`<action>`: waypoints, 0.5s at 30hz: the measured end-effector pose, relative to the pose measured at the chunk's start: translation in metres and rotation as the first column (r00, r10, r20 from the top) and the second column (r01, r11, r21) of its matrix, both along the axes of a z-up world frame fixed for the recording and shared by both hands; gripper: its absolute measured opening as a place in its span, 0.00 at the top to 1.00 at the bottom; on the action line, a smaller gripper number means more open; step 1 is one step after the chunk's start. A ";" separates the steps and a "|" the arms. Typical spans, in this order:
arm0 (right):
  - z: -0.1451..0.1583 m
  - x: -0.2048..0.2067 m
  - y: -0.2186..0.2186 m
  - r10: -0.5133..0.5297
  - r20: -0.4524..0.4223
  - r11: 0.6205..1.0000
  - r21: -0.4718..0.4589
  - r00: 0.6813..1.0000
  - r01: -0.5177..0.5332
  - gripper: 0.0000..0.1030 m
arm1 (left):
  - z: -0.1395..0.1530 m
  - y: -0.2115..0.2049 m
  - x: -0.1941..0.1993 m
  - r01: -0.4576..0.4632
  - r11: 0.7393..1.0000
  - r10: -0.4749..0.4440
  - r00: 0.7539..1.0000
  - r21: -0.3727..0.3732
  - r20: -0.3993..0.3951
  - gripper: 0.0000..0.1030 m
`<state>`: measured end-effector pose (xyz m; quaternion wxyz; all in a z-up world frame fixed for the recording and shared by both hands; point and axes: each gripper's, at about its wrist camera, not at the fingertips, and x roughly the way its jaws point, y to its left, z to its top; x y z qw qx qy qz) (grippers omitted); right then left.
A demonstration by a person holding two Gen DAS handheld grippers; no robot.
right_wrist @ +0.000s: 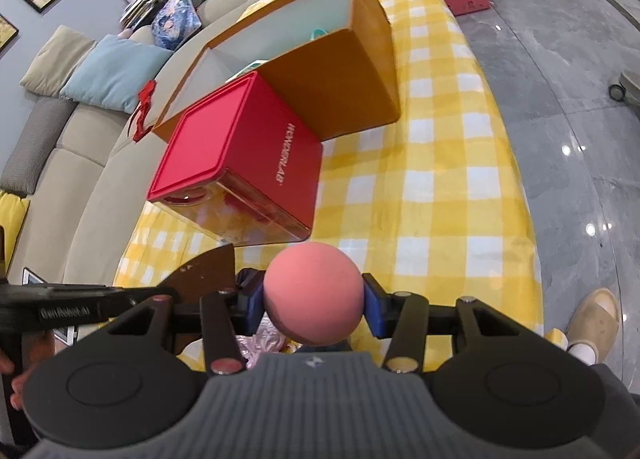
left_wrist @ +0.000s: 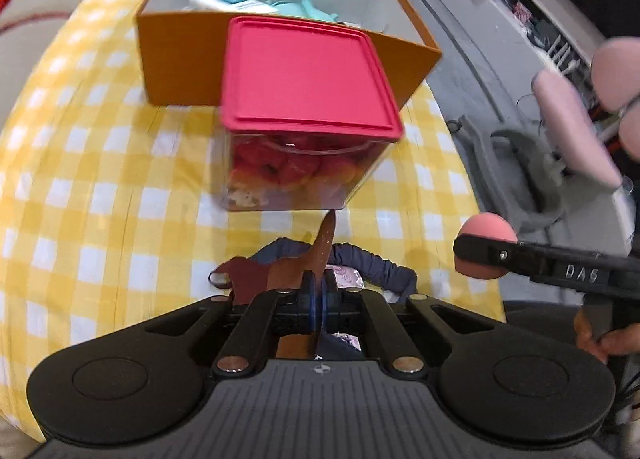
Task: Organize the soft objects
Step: 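Grasp the maroon fabric with the left gripper while the right gripper lifts the pink ball, then carry the maroon fabric over the orange box with the left gripper while the right carries the ball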
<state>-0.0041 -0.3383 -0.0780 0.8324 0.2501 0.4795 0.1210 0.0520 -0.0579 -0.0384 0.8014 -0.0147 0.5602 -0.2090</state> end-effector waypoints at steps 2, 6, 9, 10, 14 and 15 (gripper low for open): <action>0.001 0.000 0.003 0.007 0.001 1.000 -0.013 1.000 -0.007 0.53 | -0.001 0.013 0.004 -0.027 0.999 0.025 0.999 -0.045 -0.034 0.98; 0.002 -0.001 0.006 0.013 0.006 1.000 -0.026 1.000 -0.013 0.53 | 0.002 0.024 0.005 -0.047 0.997 0.045 0.998 -0.065 -0.032 0.98; 0.009 -0.005 0.008 0.019 0.033 0.999 -0.036 0.999 -0.018 0.54 | 0.006 0.020 0.002 -0.036 0.999 0.036 0.999 -0.036 -0.001 0.98; 0.013 -0.006 0.009 0.022 0.045 0.999 -0.043 0.999 -0.020 0.54 | 0.007 0.018 0.001 -0.027 0.999 0.027 1.000 -0.026 0.008 0.98; 0.031 -0.015 0.021 0.040 0.091 0.995 -0.092 0.995 -0.031 0.54 | 0.011 0.015 -0.003 -0.015 1.000 0.014 0.999 0.025 0.049 0.98; 0.035 -0.015 0.024 0.038 0.092 0.993 -0.114 0.995 -0.027 0.54 | 0.011 0.016 -0.004 -0.014 0.999 0.013 0.999 0.030 0.052 0.98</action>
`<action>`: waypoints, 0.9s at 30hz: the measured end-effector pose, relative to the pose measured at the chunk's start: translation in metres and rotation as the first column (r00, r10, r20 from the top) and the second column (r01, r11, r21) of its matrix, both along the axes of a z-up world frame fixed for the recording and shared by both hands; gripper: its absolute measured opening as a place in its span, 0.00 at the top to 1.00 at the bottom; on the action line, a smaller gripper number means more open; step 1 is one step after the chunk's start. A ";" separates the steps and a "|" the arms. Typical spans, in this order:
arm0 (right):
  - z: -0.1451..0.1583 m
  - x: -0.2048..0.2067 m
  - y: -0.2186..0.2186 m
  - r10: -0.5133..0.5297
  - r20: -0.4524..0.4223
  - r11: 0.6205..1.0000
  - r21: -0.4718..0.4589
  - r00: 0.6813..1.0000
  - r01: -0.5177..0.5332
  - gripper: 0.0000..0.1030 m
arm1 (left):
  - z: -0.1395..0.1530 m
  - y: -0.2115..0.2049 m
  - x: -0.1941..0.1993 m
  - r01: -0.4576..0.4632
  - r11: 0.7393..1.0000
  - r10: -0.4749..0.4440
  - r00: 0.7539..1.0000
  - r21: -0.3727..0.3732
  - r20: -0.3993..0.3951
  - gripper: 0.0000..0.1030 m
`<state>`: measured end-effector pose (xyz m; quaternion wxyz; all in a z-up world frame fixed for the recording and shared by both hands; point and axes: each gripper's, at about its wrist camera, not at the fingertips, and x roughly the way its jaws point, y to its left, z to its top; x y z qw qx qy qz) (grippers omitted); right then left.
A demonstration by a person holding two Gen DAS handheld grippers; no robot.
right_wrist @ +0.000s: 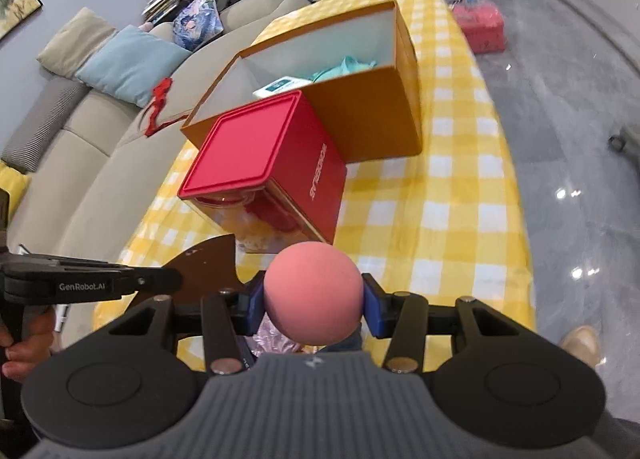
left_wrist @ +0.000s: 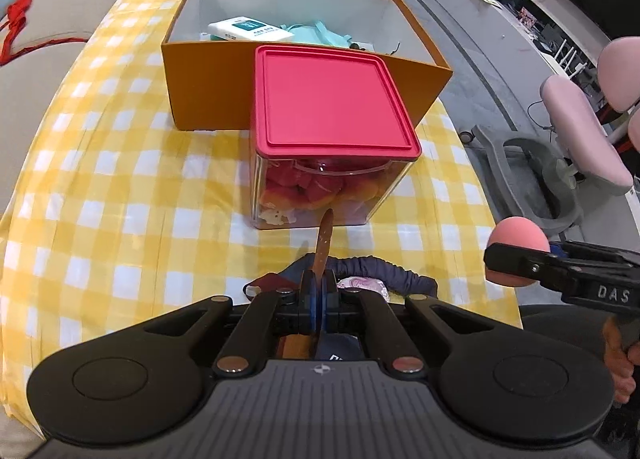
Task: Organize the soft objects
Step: 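Carry the maroon fabric over the orange box with the left gripper while the right carries the ball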
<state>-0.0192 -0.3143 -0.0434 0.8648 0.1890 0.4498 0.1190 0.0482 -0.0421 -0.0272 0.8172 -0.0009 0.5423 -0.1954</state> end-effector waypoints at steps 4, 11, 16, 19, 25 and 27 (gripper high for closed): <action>0.010 0.006 0.013 0.006 0.002 0.998 -0.055 1.000 -0.006 0.54 | 0.004 0.006 0.002 -0.008 1.000 0.008 1.000 -0.016 -0.002 0.98; 0.036 0.023 0.024 0.031 0.071 0.997 -0.070 0.997 -0.026 0.54 | 0.032 0.013 0.008 0.000 1.000 0.000 0.997 0.002 0.081 0.98; 0.058 0.039 0.015 0.016 0.138 0.999 -0.054 0.990 -0.008 0.54 | 0.053 0.026 0.022 0.026 0.997 -0.021 0.997 -0.067 0.077 0.98; 0.072 0.049 0.006 0.000 0.174 0.999 -0.045 0.985 0.008 0.54 | 0.071 0.030 0.032 0.058 0.991 -0.048 0.995 -0.117 0.087 0.98; 0.097 0.081 -0.004 -0.001 0.248 0.997 -0.074 0.969 0.020 0.54 | 0.112 0.030 0.065 0.111 0.969 -0.084 0.989 -0.222 0.126 0.98; 0.102 0.098 -0.006 0.004 0.263 0.997 -0.072 0.965 0.015 0.54 | 0.123 0.028 0.081 0.123 0.961 -0.090 0.986 -0.246 0.141 0.98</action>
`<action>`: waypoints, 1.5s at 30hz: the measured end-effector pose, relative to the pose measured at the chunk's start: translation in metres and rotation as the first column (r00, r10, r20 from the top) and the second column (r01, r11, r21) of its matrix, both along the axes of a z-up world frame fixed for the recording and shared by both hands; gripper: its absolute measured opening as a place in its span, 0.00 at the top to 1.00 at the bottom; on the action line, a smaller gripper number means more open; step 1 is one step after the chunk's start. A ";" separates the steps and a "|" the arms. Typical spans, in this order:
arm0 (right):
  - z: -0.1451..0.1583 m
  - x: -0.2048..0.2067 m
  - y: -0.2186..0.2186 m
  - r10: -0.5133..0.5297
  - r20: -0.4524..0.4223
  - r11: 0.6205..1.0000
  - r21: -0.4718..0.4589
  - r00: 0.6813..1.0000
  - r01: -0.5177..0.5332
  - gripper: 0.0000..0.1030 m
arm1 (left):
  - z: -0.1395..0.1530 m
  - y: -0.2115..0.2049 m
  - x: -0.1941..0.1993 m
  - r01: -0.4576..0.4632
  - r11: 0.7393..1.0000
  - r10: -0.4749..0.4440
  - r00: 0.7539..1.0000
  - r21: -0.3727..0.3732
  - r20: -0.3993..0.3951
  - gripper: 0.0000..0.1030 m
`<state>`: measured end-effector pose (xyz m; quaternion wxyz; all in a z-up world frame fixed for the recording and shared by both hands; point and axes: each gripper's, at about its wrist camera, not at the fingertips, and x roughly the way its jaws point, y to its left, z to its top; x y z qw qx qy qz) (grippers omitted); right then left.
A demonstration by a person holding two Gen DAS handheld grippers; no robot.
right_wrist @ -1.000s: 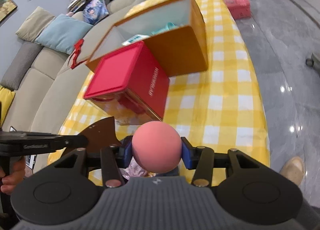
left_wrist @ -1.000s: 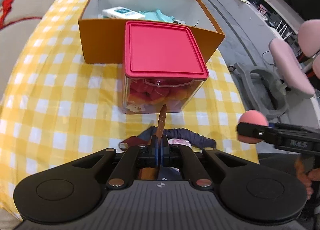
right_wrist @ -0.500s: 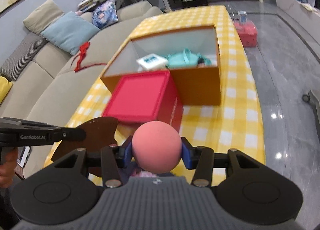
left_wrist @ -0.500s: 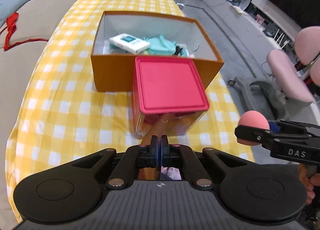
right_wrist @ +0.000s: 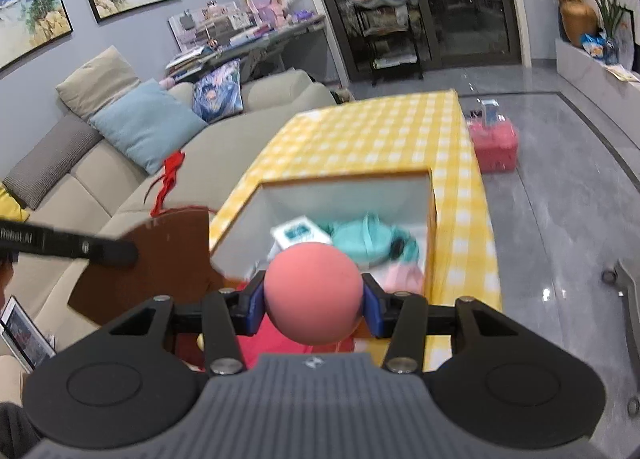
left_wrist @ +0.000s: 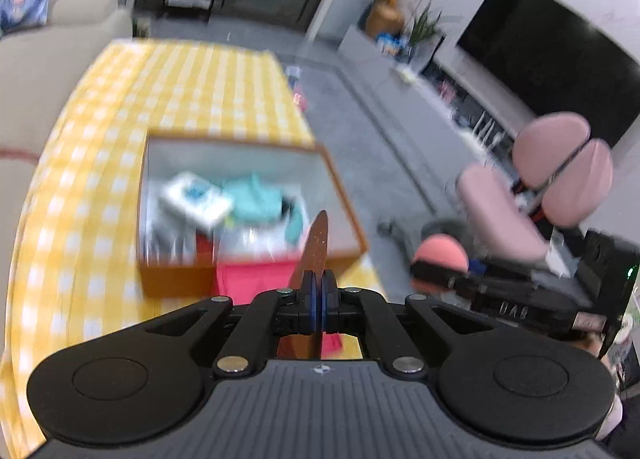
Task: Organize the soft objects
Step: 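Carry the maroon fabric over the orange box with the left gripper while the right carries the ball, then open the left gripper to drop the fabric into the box while the right releases the ball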
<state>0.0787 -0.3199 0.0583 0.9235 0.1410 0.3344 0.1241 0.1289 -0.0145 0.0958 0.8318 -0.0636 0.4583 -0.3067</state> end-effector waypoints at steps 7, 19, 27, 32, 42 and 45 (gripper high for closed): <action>-0.009 0.066 0.017 0.003 -0.024 0.996 -0.094 1.000 -0.006 0.54 | 0.016 -0.010 0.063 -0.106 0.994 0.101 0.985 0.029 0.142 0.98; -0.087 0.147 0.028 0.025 -0.158 0.994 -0.105 0.987 -0.042 0.54 | -0.070 -0.042 0.149 -0.176 0.954 0.147 0.980 0.243 0.134 0.98; -0.125 0.180 0.023 0.068 -0.224 0.993 -0.081 0.972 -0.088 0.54 | -0.114 -0.056 0.169 -0.218 0.895 0.181 0.975 0.390 0.129 0.98; -0.134 0.193 0.032 0.066 -0.237 0.985 -0.137 0.969 -0.100 0.54 | -0.129 -0.063 0.175 -0.236 0.864 0.209 0.972 0.445 0.110 0.88; -0.140 0.197 0.041 0.076 -0.219 0.961 -0.244 0.973 -0.130 0.53 | -0.125 -0.061 0.163 -0.193 0.946 0.164 0.978 0.262 0.130 0.27; -0.140 0.197 0.042 0.064 -0.221 0.958 -0.261 0.973 -0.122 0.53 | -0.119 -0.054 0.160 -0.244 0.955 0.222 0.965 0.167 0.141 0.24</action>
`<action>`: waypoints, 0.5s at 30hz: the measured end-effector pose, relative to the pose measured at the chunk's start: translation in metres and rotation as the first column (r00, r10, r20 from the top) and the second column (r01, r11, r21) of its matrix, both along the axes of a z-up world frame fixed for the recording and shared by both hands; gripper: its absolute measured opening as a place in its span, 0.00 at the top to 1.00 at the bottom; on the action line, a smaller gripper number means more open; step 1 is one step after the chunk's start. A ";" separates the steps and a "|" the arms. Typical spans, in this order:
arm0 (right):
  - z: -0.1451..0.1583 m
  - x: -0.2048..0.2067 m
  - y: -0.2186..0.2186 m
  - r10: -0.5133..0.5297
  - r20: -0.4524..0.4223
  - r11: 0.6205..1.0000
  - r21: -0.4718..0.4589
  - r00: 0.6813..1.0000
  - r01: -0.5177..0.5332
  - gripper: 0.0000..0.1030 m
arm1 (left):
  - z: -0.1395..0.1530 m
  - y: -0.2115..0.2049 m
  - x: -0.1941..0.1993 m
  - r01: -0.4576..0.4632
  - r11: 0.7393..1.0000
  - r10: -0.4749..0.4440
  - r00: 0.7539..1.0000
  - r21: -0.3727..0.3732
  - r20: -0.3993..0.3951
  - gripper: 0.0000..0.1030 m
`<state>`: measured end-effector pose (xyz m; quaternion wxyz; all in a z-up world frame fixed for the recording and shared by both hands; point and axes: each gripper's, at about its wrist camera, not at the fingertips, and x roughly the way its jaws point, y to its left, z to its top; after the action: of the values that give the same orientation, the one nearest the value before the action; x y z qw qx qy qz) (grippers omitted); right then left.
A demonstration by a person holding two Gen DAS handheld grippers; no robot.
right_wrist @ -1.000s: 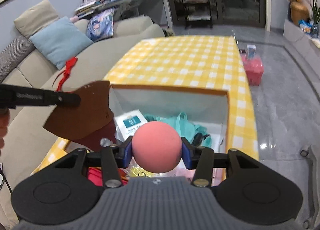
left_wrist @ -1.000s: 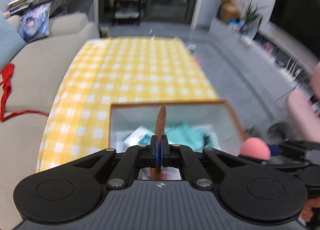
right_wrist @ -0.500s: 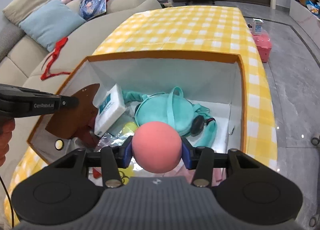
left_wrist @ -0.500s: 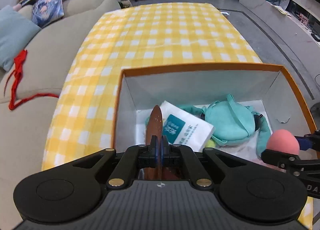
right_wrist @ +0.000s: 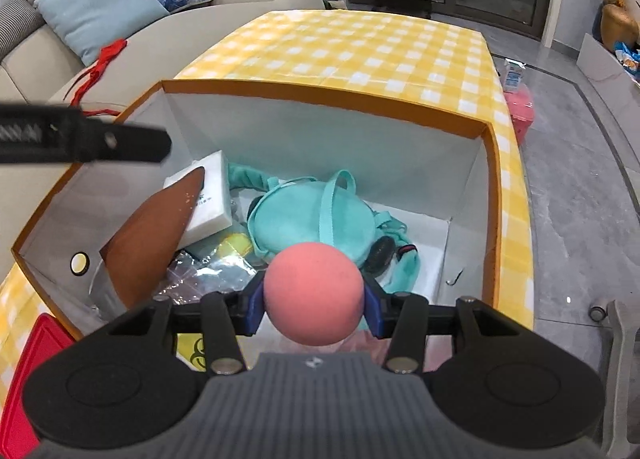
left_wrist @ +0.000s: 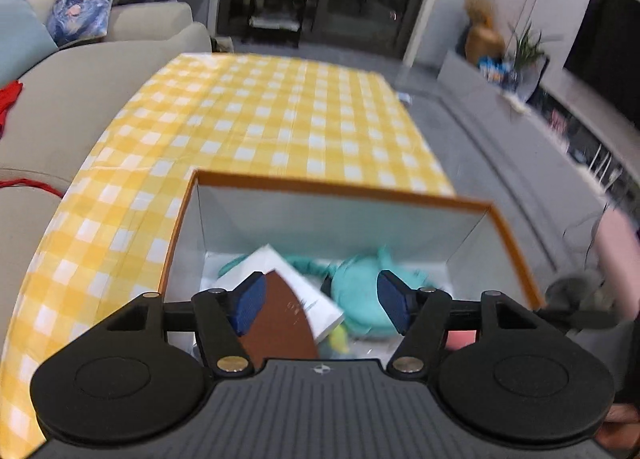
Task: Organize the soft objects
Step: 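Open the left gripper to drop the fabric into the box while the right releases the ball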
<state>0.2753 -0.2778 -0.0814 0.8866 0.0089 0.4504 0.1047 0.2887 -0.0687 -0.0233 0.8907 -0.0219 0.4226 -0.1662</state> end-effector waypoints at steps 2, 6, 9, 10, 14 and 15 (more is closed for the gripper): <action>0.001 -0.001 0.001 -0.002 0.004 1.000 -0.005 1.000 0.002 0.52 | 0.006 0.002 -0.004 -0.014 0.999 0.015 0.999 -0.034 0.031 0.16; 0.003 -0.003 0.003 -0.032 0.008 0.999 -0.019 0.999 0.032 0.50 | 0.015 0.000 -0.009 -0.006 1.000 0.007 0.995 -0.003 0.100 0.16; 0.004 -0.003 0.009 -0.028 0.011 0.999 -0.036 1.000 0.029 0.45 | 0.018 0.000 -0.008 -0.045 0.999 0.044 0.995 0.003 0.090 0.16; 0.004 -0.003 0.011 -0.031 0.015 0.998 -0.050 0.999 0.031 0.42 | 0.018 0.002 -0.008 -0.057 0.998 0.057 0.995 -0.002 0.082 0.16; 0.005 -0.003 0.017 -0.040 0.018 0.997 -0.063 0.999 0.041 0.39 | 0.023 0.010 -0.012 -0.066 0.996 0.068 0.997 -0.056 0.031 0.16; 0.005 -0.004 0.018 -0.053 0.020 0.997 -0.063 0.998 0.054 0.39 | 0.024 0.012 -0.015 -0.048 0.996 0.050 0.998 -0.073 0.030 0.16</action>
<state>0.2715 -0.2603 -0.0761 0.8929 -0.0083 0.4452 0.0667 0.2734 -0.0571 0.0012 0.8998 -0.0616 0.4013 -0.1597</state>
